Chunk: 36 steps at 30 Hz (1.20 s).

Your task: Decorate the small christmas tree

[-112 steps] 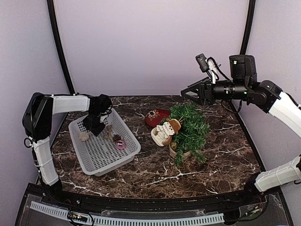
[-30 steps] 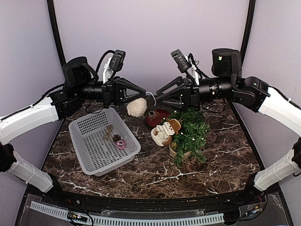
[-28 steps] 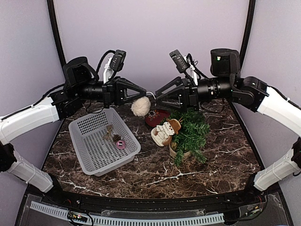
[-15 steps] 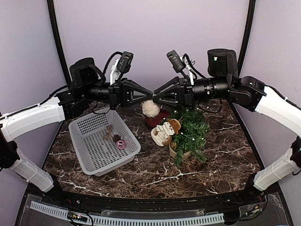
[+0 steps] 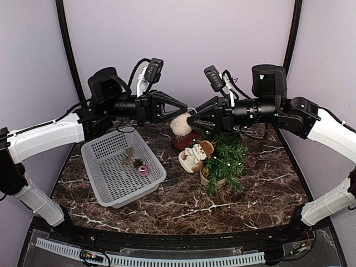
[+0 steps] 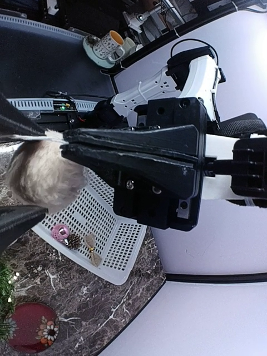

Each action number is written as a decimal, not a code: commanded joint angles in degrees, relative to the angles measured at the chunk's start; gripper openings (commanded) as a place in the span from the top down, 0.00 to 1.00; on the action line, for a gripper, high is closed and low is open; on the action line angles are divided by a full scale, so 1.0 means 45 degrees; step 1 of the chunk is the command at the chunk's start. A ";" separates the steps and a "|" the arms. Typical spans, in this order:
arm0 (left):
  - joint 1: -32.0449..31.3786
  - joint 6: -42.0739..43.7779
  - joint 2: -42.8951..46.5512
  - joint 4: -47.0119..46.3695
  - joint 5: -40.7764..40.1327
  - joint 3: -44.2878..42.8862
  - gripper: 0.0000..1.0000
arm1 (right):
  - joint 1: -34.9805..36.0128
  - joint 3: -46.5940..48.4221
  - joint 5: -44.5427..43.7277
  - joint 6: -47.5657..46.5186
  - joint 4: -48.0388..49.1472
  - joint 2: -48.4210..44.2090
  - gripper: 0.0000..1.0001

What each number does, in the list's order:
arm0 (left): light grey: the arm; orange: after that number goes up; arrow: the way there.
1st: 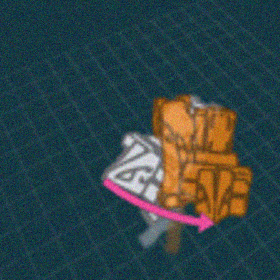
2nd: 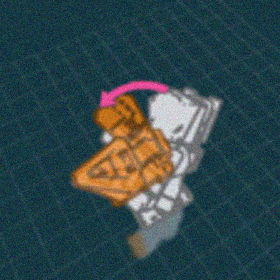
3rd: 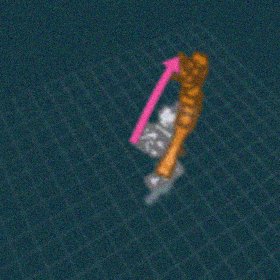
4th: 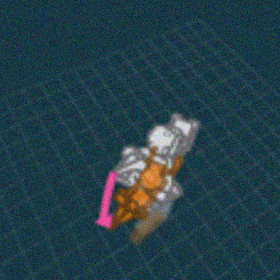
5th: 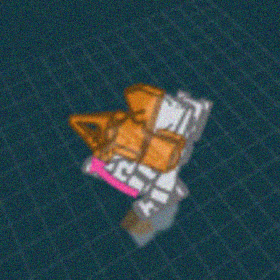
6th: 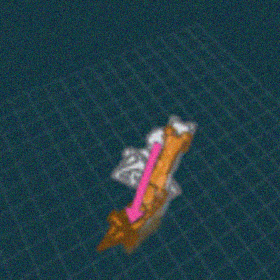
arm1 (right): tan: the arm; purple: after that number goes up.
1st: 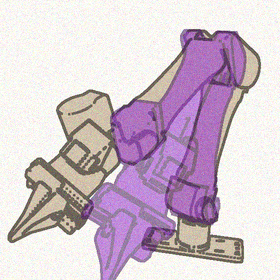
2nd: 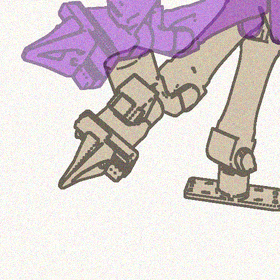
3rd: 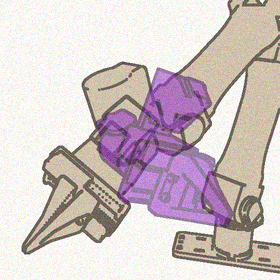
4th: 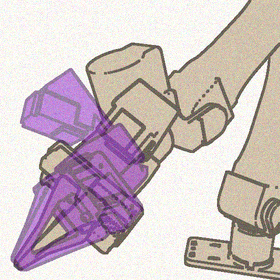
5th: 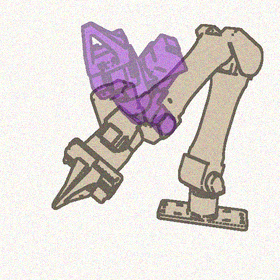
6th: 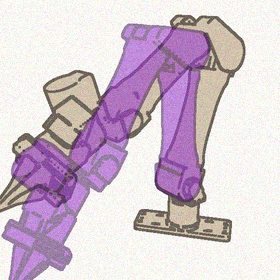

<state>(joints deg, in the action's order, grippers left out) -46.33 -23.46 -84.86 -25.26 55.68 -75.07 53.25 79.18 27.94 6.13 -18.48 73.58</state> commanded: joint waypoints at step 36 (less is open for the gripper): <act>-0.0634 -0.0483 -0.0209 -0.1161 -0.1570 -0.0242 0.95 | 0.0080 -0.0979 -0.0206 -0.0757 0.0295 -0.1230 0.91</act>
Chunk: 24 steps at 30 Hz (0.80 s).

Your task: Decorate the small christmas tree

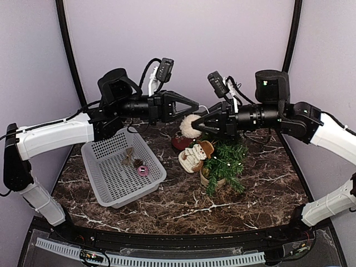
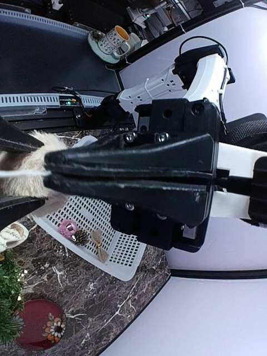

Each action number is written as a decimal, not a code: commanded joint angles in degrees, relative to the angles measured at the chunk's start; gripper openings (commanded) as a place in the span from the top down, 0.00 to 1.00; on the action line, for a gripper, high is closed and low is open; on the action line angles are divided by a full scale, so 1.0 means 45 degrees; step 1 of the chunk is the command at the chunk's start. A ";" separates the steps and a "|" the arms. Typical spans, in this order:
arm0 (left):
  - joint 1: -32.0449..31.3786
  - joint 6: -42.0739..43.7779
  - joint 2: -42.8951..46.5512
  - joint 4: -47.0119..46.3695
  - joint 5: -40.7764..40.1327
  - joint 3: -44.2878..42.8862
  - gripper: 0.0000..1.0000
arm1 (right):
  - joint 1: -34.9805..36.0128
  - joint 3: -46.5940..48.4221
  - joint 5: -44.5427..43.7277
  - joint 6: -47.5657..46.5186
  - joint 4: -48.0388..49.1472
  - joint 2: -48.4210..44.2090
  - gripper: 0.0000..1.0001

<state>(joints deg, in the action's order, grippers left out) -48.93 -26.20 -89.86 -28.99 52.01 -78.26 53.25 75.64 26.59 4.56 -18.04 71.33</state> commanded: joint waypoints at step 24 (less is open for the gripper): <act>-0.0031 -0.0048 0.1186 -0.0571 -0.2182 0.1872 0.72 | -0.0691 -0.1633 -0.1027 0.0035 -0.0868 -0.2787 1.00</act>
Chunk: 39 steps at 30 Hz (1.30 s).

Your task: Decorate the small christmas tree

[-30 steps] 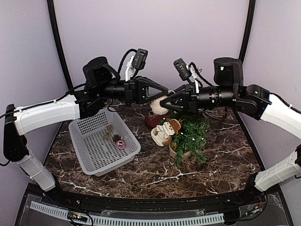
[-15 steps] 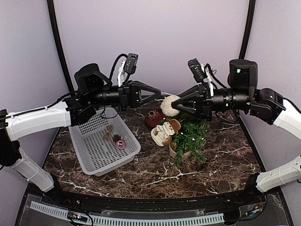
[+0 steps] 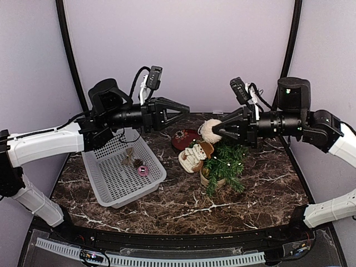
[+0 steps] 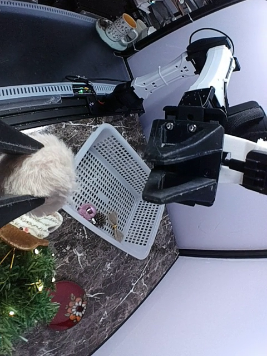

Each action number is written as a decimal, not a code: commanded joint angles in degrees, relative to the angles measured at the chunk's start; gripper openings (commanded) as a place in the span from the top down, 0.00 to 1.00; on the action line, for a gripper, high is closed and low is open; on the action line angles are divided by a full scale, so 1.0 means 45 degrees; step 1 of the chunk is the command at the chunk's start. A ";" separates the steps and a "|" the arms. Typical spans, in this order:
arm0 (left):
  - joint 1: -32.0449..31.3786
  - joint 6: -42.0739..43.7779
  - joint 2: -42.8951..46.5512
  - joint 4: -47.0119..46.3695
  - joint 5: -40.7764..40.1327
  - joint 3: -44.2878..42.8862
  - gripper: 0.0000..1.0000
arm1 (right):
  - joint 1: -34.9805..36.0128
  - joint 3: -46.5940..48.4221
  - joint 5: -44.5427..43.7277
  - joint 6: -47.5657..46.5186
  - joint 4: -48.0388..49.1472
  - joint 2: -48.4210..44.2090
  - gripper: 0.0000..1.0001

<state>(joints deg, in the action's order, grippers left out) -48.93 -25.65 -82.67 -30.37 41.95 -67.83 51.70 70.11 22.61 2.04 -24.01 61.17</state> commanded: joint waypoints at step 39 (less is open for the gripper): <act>-0.0045 0.0592 -0.1271 0.1651 -0.0936 -0.1007 0.55 | -0.3320 -0.2804 -0.2529 0.3024 -0.1173 -0.1126 0.98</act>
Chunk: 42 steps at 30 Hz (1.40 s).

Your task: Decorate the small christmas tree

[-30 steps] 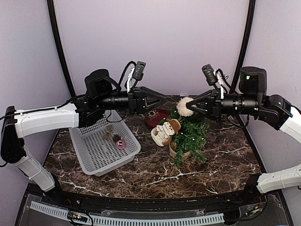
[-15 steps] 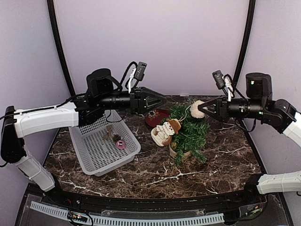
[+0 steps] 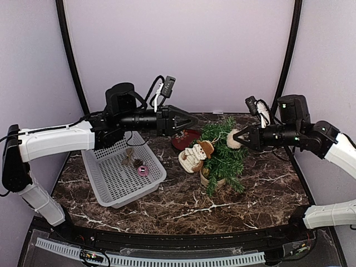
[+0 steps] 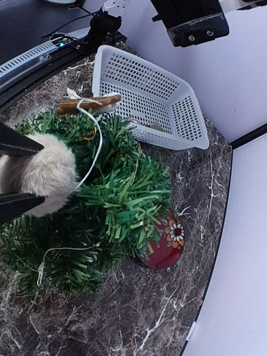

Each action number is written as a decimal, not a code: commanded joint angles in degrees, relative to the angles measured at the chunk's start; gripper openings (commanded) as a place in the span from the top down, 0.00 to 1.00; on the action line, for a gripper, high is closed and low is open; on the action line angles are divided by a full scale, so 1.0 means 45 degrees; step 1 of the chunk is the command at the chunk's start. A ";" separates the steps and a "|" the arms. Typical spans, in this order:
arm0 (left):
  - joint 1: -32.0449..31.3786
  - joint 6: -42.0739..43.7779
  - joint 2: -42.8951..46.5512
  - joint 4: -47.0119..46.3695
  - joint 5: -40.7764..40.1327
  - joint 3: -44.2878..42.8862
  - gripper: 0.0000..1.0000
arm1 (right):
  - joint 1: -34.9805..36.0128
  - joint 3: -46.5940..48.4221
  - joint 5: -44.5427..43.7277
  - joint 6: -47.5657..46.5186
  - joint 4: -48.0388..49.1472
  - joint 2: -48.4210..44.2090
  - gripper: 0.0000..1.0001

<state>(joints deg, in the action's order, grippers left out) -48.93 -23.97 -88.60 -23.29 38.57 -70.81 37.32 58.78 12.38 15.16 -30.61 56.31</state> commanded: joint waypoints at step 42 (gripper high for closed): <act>0.0396 -0.0217 0.0425 0.1632 -0.1328 -0.0012 0.54 | -0.0149 0.0922 -0.0297 -0.0092 -0.0468 0.0050 0.33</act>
<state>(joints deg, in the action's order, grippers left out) -48.64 -22.94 -89.67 -17.52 34.39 -71.24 36.99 60.45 11.29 15.25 -32.88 58.70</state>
